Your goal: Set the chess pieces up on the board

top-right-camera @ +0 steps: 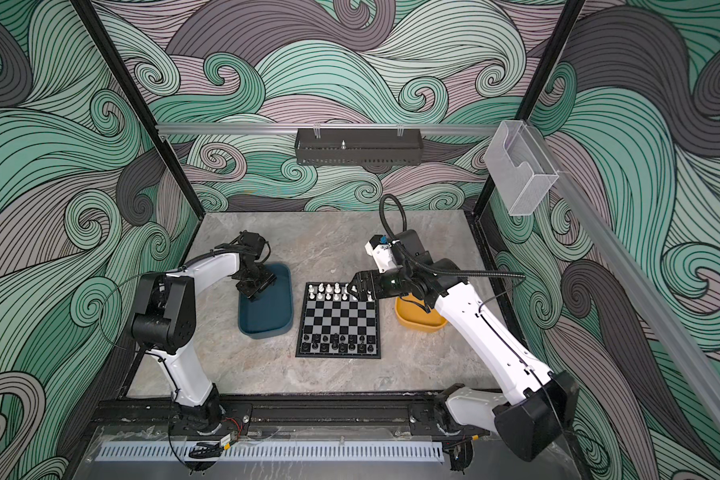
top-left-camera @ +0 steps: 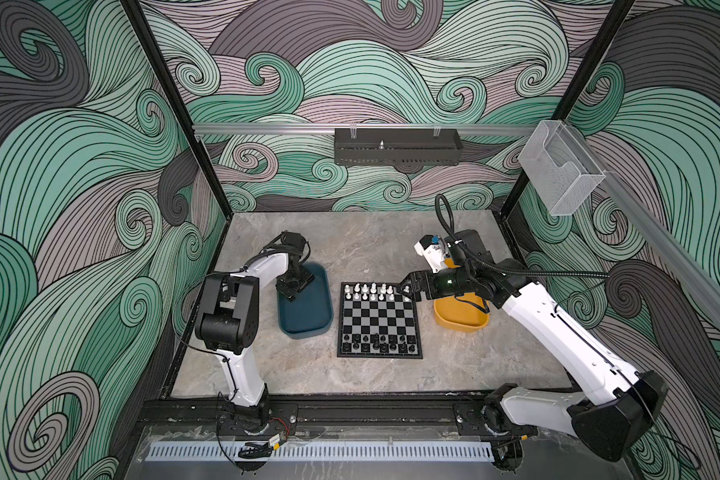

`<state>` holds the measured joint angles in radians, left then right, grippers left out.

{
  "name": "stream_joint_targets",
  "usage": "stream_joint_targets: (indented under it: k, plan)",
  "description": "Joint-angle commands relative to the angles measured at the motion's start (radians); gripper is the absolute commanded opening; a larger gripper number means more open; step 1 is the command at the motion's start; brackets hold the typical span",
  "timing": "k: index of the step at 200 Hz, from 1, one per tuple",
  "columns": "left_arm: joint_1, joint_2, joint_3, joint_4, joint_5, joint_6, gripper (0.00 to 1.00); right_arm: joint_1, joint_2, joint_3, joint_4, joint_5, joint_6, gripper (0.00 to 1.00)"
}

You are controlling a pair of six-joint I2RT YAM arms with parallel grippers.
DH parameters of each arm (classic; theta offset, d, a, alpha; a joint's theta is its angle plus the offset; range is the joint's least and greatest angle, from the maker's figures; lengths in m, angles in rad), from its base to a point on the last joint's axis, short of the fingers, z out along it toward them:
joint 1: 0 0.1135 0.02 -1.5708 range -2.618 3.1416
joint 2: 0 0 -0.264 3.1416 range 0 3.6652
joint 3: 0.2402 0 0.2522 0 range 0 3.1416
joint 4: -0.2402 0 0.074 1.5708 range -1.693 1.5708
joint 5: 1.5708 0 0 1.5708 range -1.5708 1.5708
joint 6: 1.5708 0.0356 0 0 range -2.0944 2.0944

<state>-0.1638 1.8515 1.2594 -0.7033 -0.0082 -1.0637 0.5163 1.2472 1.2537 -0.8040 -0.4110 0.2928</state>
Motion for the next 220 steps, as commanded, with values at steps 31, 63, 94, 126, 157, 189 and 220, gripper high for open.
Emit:
stream_joint_targets:
  k: [31,63,94,126,157,189,220]
  plan:
    - [0.014,0.075,0.117,0.003,-0.103,0.003,0.6,-0.007,-0.02,-0.019,0.016,-0.031,-0.006,0.94]
    - [0.015,0.133,0.166,-0.028,-0.094,0.032,0.52,-0.015,-0.032,-0.022,0.014,-0.03,-0.01,0.95]
    - [0.015,0.136,0.144,-0.028,-0.091,0.03,0.51,-0.027,-0.04,-0.026,0.014,-0.039,-0.008,0.95]
    - [0.017,0.144,0.147,-0.033,-0.081,0.039,0.52,-0.033,-0.038,-0.03,0.016,-0.046,-0.003,0.95]
    - [0.018,0.171,0.169,-0.033,-0.059,0.076,0.49,-0.038,-0.042,-0.028,0.016,-0.046,0.0,0.95]
    - [0.013,0.13,0.174,-0.005,-0.032,0.169,0.52,-0.041,-0.037,-0.05,0.033,-0.06,0.01,0.95]
    - [0.013,0.075,0.208,-0.085,-0.093,0.211,0.56,-0.041,-0.027,-0.059,0.051,-0.072,0.022,0.95]
